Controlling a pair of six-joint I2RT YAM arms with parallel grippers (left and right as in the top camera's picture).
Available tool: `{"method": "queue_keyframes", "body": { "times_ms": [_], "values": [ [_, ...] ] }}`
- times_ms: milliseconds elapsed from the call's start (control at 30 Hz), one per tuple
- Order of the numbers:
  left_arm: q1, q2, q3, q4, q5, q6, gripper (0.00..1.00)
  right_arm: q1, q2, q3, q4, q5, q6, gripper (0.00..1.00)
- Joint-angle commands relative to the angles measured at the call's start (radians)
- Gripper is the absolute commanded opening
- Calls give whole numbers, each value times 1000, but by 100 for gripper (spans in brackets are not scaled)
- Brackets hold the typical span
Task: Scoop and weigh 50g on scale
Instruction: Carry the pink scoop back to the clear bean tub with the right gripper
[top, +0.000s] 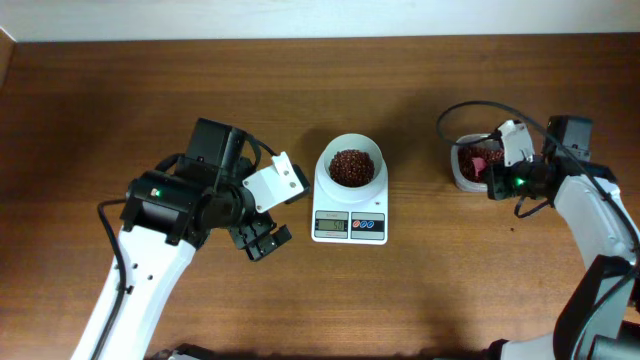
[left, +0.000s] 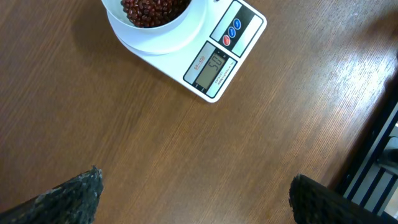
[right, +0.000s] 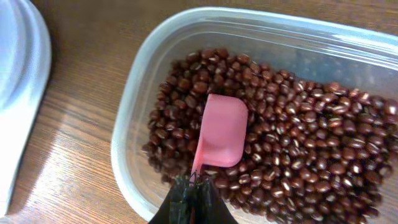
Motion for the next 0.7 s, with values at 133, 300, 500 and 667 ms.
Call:
{"method": "queue_keyframes", "body": {
  "times_ms": [133, 300, 500, 667],
  "values": [
    [6, -9, 18, -1, 11, 13, 99, -101, -32, 5, 40, -79, 155, 4],
    [6, -9, 18, -1, 11, 13, 99, -122, -50, 10, 56, -102, 171, 4],
    [6, -9, 18, -1, 11, 13, 99, -130, -109, 16, 52, -184, 218, 4],
    [6, -9, 18, -1, 11, 13, 99, -234, -109, 16, 51, -362, 280, 4]
  ]
}}
